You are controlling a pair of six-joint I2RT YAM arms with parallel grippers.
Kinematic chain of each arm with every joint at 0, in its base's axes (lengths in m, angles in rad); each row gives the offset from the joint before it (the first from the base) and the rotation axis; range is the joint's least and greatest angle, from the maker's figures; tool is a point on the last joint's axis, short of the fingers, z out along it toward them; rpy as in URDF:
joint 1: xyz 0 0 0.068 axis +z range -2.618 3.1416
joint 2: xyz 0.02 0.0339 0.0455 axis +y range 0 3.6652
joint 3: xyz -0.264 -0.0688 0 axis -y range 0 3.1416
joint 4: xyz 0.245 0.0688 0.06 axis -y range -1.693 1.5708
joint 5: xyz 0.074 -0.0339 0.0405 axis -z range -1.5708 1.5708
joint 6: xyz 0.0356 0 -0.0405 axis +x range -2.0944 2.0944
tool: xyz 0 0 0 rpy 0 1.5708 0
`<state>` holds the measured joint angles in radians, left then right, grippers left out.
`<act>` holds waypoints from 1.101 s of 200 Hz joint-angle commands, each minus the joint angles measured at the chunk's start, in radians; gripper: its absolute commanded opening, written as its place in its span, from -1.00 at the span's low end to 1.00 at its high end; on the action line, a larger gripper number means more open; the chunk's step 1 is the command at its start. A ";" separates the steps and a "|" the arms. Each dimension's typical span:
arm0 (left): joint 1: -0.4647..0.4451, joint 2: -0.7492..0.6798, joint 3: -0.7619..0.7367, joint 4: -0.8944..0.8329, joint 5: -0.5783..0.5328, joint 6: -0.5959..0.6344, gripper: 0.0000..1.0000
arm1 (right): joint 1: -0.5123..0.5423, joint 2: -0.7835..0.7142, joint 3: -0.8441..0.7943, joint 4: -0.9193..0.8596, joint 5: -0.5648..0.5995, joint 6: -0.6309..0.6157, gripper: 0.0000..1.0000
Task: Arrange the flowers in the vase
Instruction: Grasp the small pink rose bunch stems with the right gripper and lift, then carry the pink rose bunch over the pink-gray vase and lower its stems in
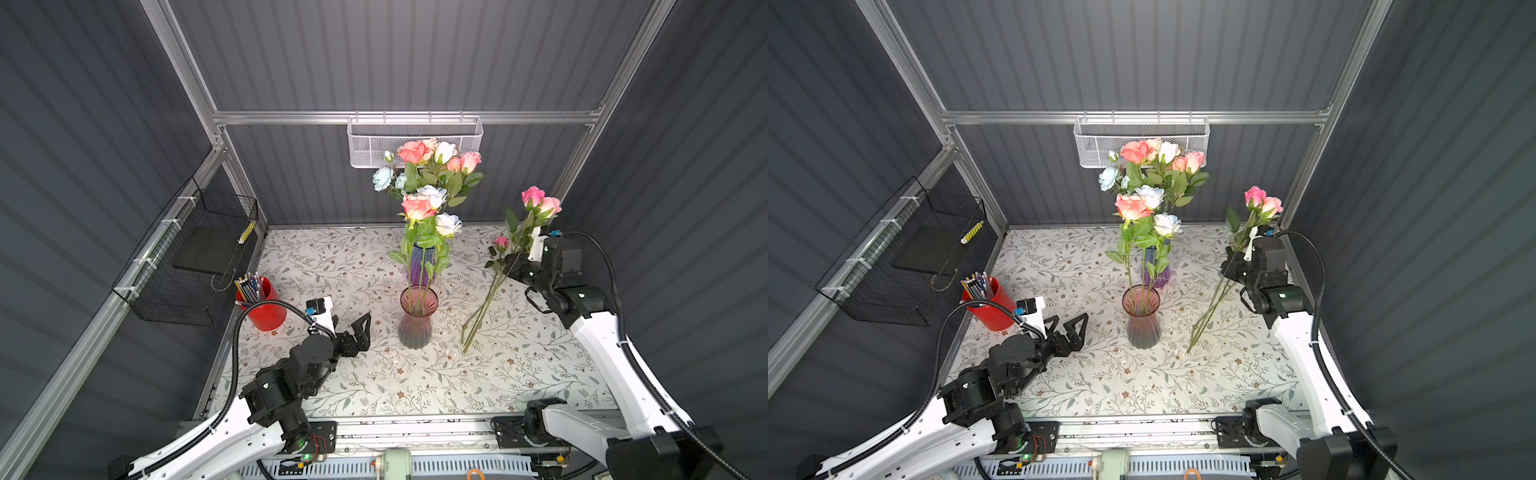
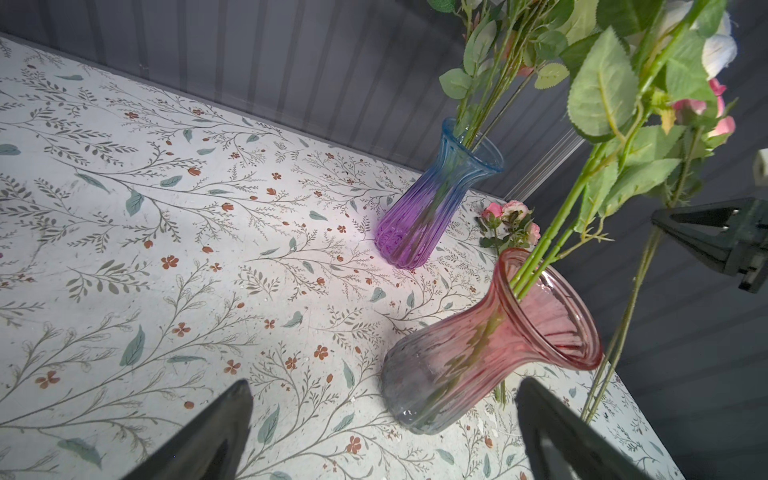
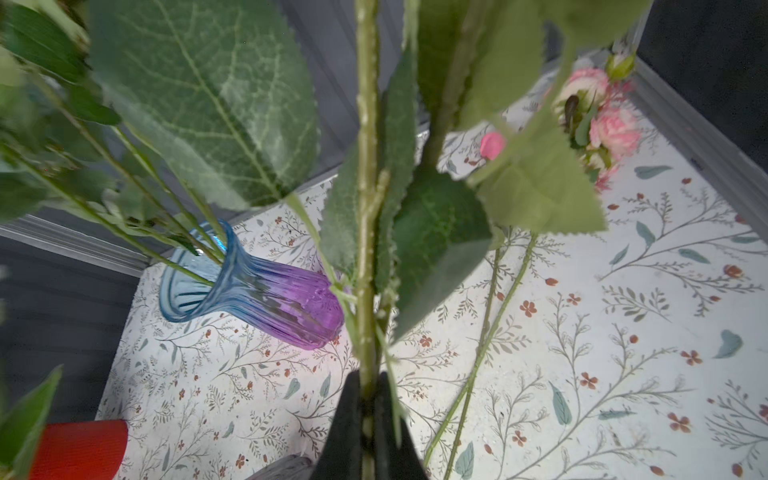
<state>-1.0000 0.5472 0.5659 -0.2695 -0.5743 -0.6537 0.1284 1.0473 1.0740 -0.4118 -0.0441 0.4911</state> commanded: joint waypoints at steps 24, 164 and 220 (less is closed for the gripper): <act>0.001 0.011 0.072 0.029 -0.006 0.064 0.99 | 0.041 -0.123 0.032 -0.017 -0.005 -0.014 -0.97; 0.000 -0.124 0.077 -0.072 -0.075 -0.022 0.99 | 0.447 0.066 0.479 0.216 0.119 -0.173 -0.98; 0.001 -0.098 0.086 -0.056 -0.066 -0.011 0.99 | 0.465 0.235 0.495 0.292 0.130 -0.254 -0.99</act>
<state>-1.0000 0.4366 0.6201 -0.3225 -0.6292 -0.6632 0.5827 1.2438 1.5829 -0.1867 0.0673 0.2966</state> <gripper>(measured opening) 0.995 0.073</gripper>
